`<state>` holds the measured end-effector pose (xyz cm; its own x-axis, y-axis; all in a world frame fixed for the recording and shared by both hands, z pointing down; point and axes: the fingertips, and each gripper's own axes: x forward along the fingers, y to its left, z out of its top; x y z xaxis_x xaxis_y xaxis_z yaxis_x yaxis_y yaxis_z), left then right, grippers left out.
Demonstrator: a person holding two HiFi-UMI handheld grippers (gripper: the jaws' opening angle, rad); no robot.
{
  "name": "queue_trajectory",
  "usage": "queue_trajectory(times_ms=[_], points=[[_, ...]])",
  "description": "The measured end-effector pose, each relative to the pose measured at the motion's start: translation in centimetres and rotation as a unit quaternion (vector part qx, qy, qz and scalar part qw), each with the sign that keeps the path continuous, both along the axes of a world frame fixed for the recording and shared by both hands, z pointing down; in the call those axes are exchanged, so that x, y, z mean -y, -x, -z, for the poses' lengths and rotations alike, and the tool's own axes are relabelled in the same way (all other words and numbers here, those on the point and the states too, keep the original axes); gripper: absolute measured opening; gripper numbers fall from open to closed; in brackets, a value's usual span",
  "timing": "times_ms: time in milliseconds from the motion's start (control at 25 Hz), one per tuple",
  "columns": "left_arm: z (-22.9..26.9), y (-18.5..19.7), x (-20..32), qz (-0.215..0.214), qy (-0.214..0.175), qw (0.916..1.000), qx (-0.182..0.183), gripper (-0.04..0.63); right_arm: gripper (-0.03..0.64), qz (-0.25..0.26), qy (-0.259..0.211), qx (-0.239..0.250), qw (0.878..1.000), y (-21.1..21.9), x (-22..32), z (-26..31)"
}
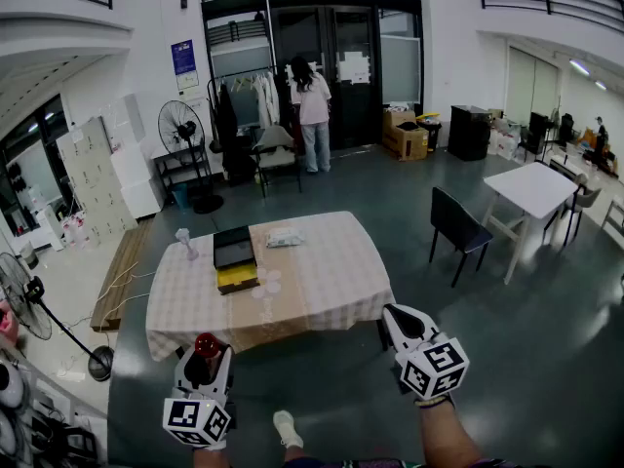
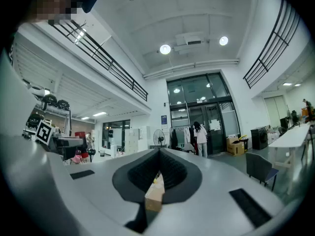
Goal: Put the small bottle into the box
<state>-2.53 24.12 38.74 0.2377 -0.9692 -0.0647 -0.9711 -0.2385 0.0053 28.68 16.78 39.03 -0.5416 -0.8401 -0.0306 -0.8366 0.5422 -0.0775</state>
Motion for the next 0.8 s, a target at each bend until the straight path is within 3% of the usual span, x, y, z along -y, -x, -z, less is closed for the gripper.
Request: queue_trajectory(times_ms=[360,800], points=[[0.4,0.3,-1.5,0.005,-0.008,0.9999,-0.014,0.236,0.004,0.009,-0.017,0.001,1.0,0.5,-1.4,1.0],[0.1,0.1,-0.6,0.009,-0.009,0.9999,0.001,0.235,0.005,0.011,-0.02,0.001,1.0,1.2,-0.4,0.6]])
